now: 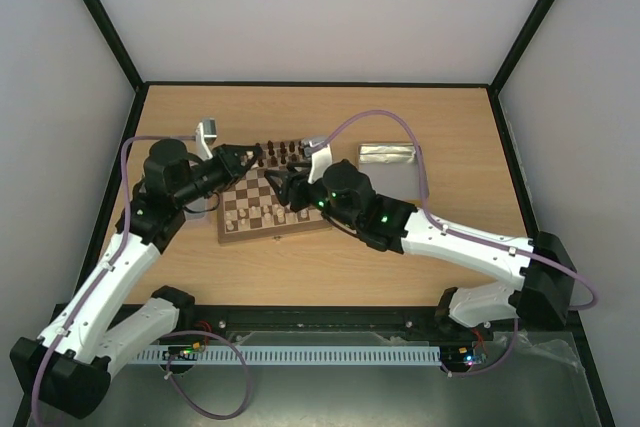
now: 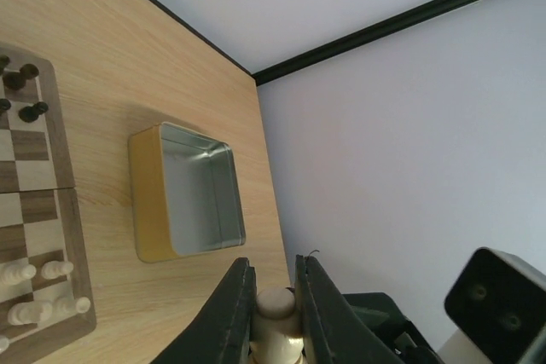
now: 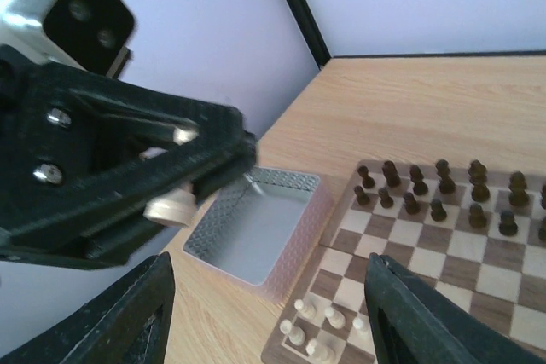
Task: Set up the chess pieces on the board
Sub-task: Place the chess piece on the chessboard.
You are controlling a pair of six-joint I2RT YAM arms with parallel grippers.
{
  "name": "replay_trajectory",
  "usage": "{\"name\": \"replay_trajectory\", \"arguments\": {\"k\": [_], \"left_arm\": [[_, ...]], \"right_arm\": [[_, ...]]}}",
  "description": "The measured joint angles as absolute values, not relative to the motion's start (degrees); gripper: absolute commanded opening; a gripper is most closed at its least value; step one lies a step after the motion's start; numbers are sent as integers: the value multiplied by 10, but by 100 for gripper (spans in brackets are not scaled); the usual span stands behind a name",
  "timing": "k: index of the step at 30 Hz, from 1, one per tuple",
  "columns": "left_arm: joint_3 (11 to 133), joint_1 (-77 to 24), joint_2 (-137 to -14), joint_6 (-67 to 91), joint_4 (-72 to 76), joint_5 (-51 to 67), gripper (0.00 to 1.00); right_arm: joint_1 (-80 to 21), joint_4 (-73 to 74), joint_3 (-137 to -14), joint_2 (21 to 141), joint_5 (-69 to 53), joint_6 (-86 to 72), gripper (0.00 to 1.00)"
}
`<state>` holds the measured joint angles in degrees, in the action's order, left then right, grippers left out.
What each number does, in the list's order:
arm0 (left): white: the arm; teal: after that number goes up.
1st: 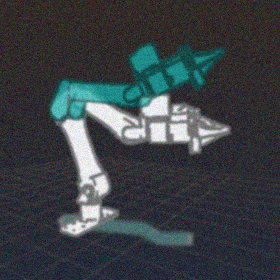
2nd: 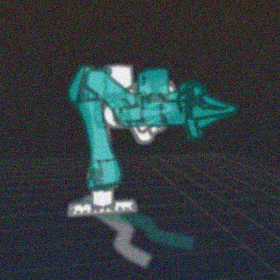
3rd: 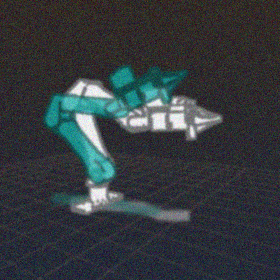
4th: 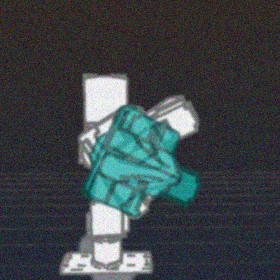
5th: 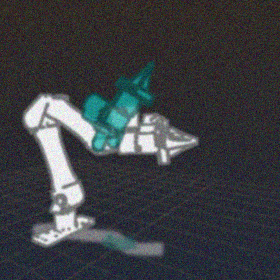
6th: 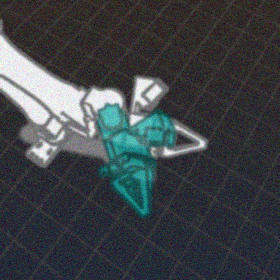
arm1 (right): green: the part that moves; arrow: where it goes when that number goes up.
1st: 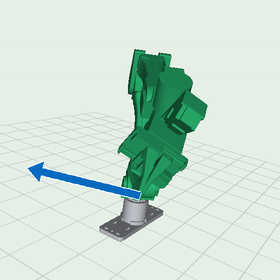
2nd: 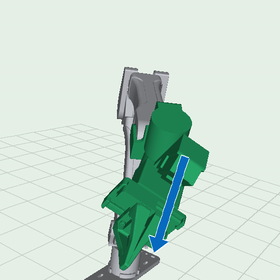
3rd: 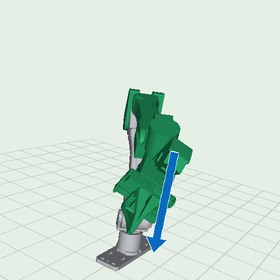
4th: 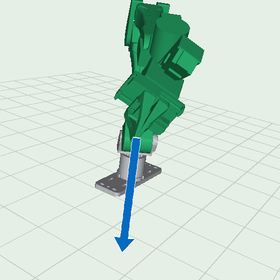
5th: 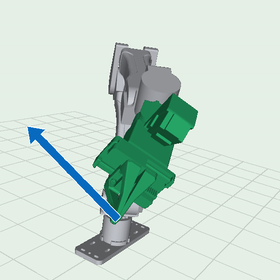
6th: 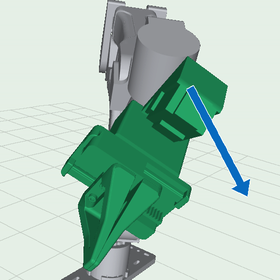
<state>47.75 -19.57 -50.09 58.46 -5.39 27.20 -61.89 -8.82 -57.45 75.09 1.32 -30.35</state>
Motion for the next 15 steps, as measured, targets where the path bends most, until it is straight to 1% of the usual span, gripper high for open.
{"name": "replay_trajectory", "arguments": {"k": [4,7,8,12,13,15], "left_arm": [[477,-196,-508,601,-47,283,12],[477,-196,-514,611,-46,287,12],[477,-196,-516,615,-46,290,12],[477,-195,-524,627,-46,294,12],[477,-194,-525,631,-45,294,12],[477,-194,-527,636,-45,296,11]], "right_arm": [[-623,-87,-611,768,3,-280,60],[-630,-82,-637,780,1,-261,57],[-633,-78,-646,785,1,-257,55],[-638,-64,-664,802,2,-237,41],[-638,-59,-664,804,3,-232,39],[-638,-50,-664,807,7,-225,38]]}}
